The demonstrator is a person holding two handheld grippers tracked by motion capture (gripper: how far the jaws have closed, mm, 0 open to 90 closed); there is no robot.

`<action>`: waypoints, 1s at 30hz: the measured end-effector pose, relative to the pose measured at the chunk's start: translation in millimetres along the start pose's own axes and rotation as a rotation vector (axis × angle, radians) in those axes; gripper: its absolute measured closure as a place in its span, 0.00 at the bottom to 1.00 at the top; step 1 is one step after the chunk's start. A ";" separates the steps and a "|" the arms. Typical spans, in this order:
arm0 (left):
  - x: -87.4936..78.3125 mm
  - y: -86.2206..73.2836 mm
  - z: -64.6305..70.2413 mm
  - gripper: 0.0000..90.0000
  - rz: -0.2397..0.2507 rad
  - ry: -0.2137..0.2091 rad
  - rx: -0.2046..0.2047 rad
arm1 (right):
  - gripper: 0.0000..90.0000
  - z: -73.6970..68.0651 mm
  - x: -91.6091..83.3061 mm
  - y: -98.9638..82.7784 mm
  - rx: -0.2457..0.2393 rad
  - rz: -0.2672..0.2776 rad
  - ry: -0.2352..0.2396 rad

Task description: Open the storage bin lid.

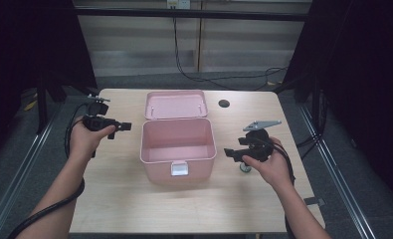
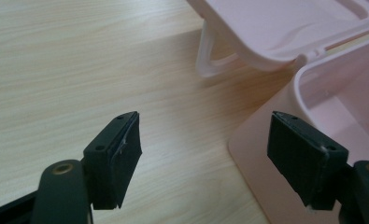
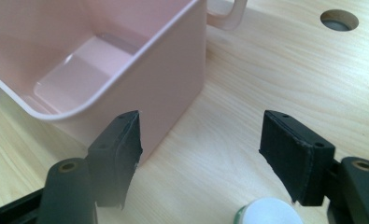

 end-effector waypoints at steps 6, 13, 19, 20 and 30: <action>3.9 -15.5 -0.5 0.29 0.004 0.004 0.019 | 0.32 5.9 -0.4 -4.8 0.000 -0.027 -0.014; 12.1 -34.5 0.7 0.28 -0.001 0.003 0.047 | 0.32 16.4 -2.4 -12.7 0.024 -0.050 -0.033; 19.2 -49.2 0.7 0.28 -0.009 0.003 0.042 | 0.32 24.5 -4.0 -19.2 0.043 -0.071 -0.049; 20.3 -51.9 1.2 0.28 -0.010 0.002 0.041 | 0.33 26.3 -4.1 -20.1 0.043 -0.071 -0.051; 33.7 -79.7 6.7 0.28 -0.013 -0.001 0.074 | 0.33 38.6 -5.0 -30.5 0.096 -0.128 -0.066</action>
Point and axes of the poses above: each handheld gripper's, and its own axes: x roughly forward along the jaws, y roughly out of its top, z roughly to its right, the point moved 4 cm from there along x, roughly forward along the jaws, and after that the axes turned 14 degrees about y, right-handed, at the moved point
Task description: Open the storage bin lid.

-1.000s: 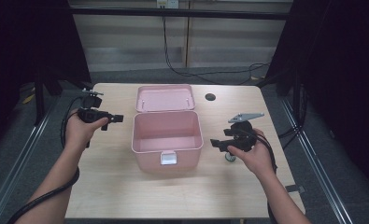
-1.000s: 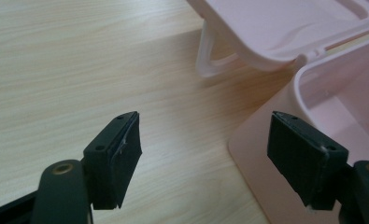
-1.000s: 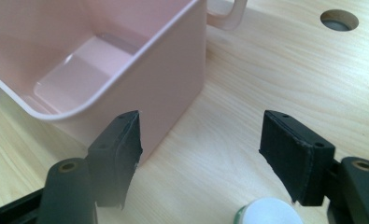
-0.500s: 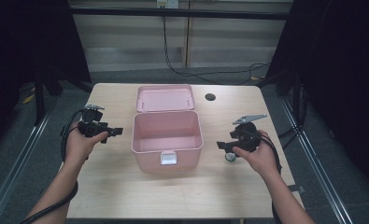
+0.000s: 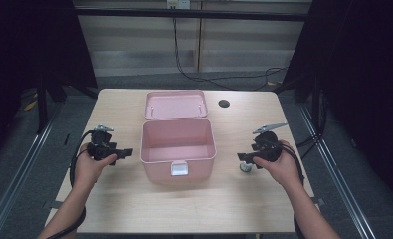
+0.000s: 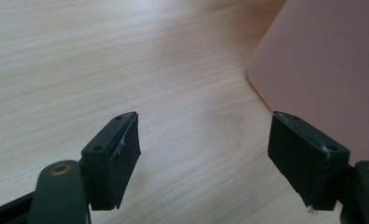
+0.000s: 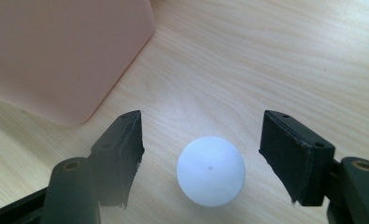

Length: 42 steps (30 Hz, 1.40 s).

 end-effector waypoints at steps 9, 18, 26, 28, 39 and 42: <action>9.6 -16.9 5.3 0.28 -0.005 -0.014 0.010 | 0.35 4.4 4.8 -3.9 0.001 -0.054 -0.015; 13.8 -25.2 3.7 0.26 0.005 -0.013 0.027 | 0.39 7.4 10.9 -4.2 0.011 -0.134 -0.042; 16.4 -28.2 5.9 0.25 0.021 -0.007 0.044 | 0.43 10.0 16.4 -6.8 0.036 -0.187 -0.038; 17.5 -29.0 6.8 0.24 0.037 -0.007 0.053 | 0.43 10.2 17.3 -6.8 0.045 -0.204 -0.044; 18.8 -35.3 10.1 0.17 0.094 0.003 0.115 | 0.47 9.4 20.5 -6.4 0.058 -0.249 -0.039; 19.2 -36.8 11.8 0.17 0.110 0.015 0.138 | 0.49 9.6 20.5 -6.7 0.075 -0.266 -0.046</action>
Point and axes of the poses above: each handheld gripper's, and its own axes: x roughly forward along the jaws, y roughly out of its top, z roughly to its right, the point moved 4 cm from there along x, roughly forward along the jaws, and after that the axes turned 14 degrees about y, right-handed, at the moved point
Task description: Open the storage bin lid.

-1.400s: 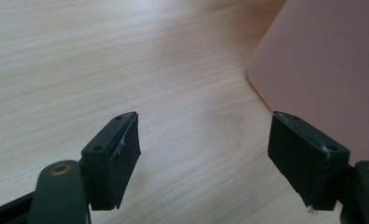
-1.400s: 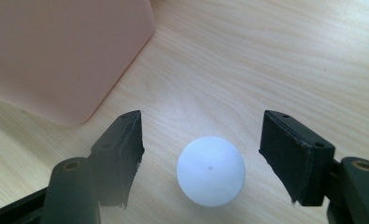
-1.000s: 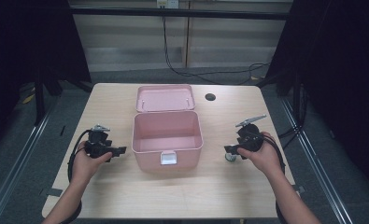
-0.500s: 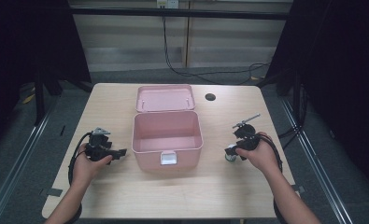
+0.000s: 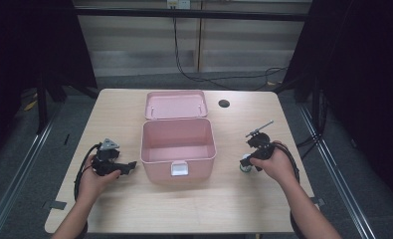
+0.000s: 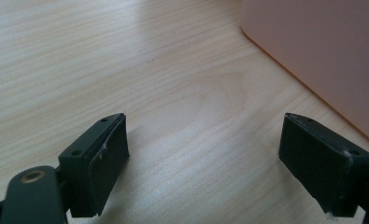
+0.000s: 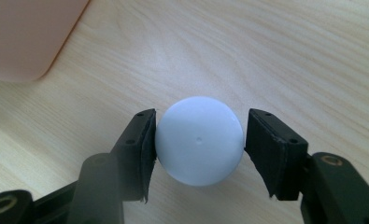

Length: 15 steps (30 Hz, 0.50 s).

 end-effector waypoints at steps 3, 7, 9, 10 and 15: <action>0.4 -0.7 1.4 0.17 0.003 0.014 0.026 | 0.50 1.3 0.8 0.5 -0.003 -0.006 -0.002; 0.8 -1.4 2.7 0.15 0.009 0.013 0.022 | 0.52 0.4 1.6 2.6 0.012 -0.026 -0.004; 0.9 -2.1 2.2 0.15 0.019 0.012 0.028 | 0.53 -0.2 2.0 3.6 0.018 -0.034 -0.007; 0.9 -2.6 1.9 0.14 0.023 0.013 0.029 | 0.53 -0.4 2.4 4.0 0.019 -0.040 -0.009; 0.7 -3.1 1.8 0.14 0.023 0.012 0.030 | 0.55 -1.0 4.1 6.2 0.031 -0.063 -0.010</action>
Point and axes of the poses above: each handheld gripper's, and its own axes: x roughly forward along the jaws, y roughly out of its top, z roughly to its right, the point moved 4 cm from there along x, roughly forward along the jaws, and after that the axes turned 14 degrees about y, right-handed, at the moved point
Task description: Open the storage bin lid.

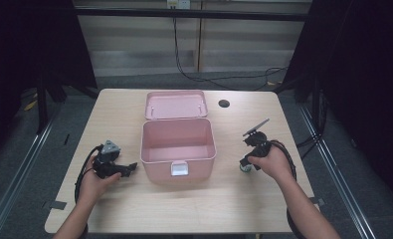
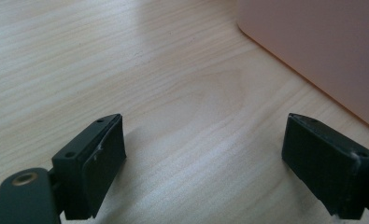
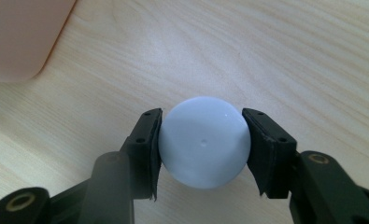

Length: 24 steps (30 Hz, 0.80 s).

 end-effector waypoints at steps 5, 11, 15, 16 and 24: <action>0.0 0.0 0.1 0.14 0.000 -0.001 -0.001 | 0.56 0.1 0.0 1.6 0.025 -0.020 0.002; -0.1 -0.1 0.0 0.14 -0.001 0.000 -0.001 | 0.56 1.3 -1.4 2.3 0.036 -0.049 -0.013; 0.0 0.0 0.0 0.14 0.000 0.000 0.000 | 0.56 1.2 -4.7 3.2 0.046 -0.053 -0.012; -0.1 0.0 -0.1 0.14 -0.001 0.000 0.001 | 0.56 0.7 -6.0 3.6 0.047 -0.055 -0.011; -0.1 -0.1 0.0 0.14 -0.001 0.000 0.000 | 0.56 -4.4 -15.3 8.7 0.049 -0.069 -0.008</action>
Point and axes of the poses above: each handheld gripper's, and its own axes: x roughly forward along the jaws, y roughly out of its top, z roughly to its right, the point moved 4 cm from there along x, roughly forward along the jaws, and after that the axes turned 14 degrees about y, right-handed, at the moved point
